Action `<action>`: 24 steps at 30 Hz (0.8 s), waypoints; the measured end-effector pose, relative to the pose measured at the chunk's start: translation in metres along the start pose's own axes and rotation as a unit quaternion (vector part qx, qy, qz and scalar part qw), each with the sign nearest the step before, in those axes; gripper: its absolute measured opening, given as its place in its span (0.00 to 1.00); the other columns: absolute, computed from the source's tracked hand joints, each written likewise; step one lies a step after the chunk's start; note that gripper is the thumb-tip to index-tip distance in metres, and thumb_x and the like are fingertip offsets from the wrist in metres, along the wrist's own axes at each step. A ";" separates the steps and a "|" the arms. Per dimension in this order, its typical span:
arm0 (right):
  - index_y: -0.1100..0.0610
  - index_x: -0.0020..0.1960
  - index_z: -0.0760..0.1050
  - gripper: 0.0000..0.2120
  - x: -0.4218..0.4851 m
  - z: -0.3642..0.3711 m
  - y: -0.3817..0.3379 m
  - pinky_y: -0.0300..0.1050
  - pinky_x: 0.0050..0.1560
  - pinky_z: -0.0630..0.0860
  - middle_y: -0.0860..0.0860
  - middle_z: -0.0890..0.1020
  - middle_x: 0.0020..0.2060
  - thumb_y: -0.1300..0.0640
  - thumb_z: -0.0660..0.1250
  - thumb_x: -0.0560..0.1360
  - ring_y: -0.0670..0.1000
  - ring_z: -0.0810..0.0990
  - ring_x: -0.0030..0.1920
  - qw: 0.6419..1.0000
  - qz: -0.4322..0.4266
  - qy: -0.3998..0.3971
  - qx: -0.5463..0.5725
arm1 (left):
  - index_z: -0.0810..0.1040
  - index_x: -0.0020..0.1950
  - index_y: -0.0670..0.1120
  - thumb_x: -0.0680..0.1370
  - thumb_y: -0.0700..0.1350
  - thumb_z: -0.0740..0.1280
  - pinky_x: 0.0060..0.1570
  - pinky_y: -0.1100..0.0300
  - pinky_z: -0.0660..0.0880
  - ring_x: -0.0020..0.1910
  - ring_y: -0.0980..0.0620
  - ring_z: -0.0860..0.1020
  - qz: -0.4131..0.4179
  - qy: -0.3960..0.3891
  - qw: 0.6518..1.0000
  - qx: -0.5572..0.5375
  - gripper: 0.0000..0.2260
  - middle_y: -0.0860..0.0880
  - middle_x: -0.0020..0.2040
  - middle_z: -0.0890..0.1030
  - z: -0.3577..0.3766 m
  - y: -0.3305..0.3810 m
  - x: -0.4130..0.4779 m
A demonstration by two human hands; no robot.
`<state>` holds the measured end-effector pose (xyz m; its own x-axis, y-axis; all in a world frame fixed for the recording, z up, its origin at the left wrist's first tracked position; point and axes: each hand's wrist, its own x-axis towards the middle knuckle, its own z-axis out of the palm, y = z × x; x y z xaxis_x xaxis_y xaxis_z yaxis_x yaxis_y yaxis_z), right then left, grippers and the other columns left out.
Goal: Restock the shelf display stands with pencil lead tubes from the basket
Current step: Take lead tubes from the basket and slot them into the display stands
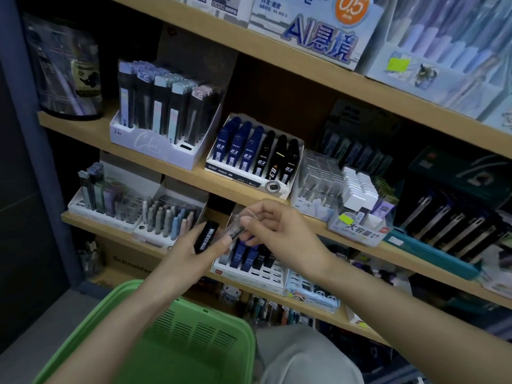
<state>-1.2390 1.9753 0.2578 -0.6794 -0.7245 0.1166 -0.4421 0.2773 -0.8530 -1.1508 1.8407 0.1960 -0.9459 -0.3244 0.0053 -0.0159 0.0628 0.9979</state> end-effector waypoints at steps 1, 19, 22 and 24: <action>0.54 0.47 0.75 0.03 -0.003 -0.006 0.001 0.41 0.46 0.81 0.53 0.81 0.40 0.60 0.64 0.78 0.48 0.82 0.41 1.000 -0.004 0.015 0.001 | 0.74 0.60 0.44 0.74 0.58 0.66 0.52 0.37 0.72 0.48 0.39 0.79 -0.013 0.001 1.000 0.010 0.21 0.44 0.43 0.83 0.003 0.001 -0.002; 0.53 0.52 0.71 0.04 -0.008 -0.148 0.009 0.35 0.45 0.74 0.46 0.78 0.40 0.55 0.65 0.78 0.46 0.78 0.43 0.931 -0.088 0.260 -0.241 | 0.64 0.44 0.44 0.82 0.43 0.55 0.20 0.65 0.59 0.21 0.57 0.62 0.003 0.049 0.998 -0.048 0.08 0.45 0.32 0.71 0.096 0.011 0.020; 0.56 0.55 0.74 0.07 0.003 -0.158 0.012 0.41 0.49 0.76 0.48 0.77 0.42 0.57 0.65 0.78 0.46 0.77 0.43 0.927 -0.077 0.219 -0.296 | 0.65 0.44 0.43 0.82 0.43 0.56 0.19 0.67 0.61 0.19 0.59 0.63 0.038 0.066 0.997 -0.005 0.07 0.48 0.32 0.73 0.102 0.020 0.025; 0.58 0.55 0.76 0.08 0.008 -0.159 0.014 0.44 0.52 0.76 0.49 0.77 0.43 0.57 0.67 0.77 0.48 0.77 0.45 0.928 -0.068 0.175 -0.323 | 0.67 0.44 0.44 0.82 0.43 0.57 0.21 0.66 0.62 0.20 0.58 0.64 0.044 0.067 0.997 0.020 0.07 0.48 0.34 0.74 0.104 0.022 0.029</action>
<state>-1.3435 2.0735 0.3275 -0.6902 -0.5629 0.4548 -0.7196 0.6001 -0.3494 -1.2127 1.9303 0.2115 -0.8923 -0.4392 0.1041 0.0498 0.1334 0.9898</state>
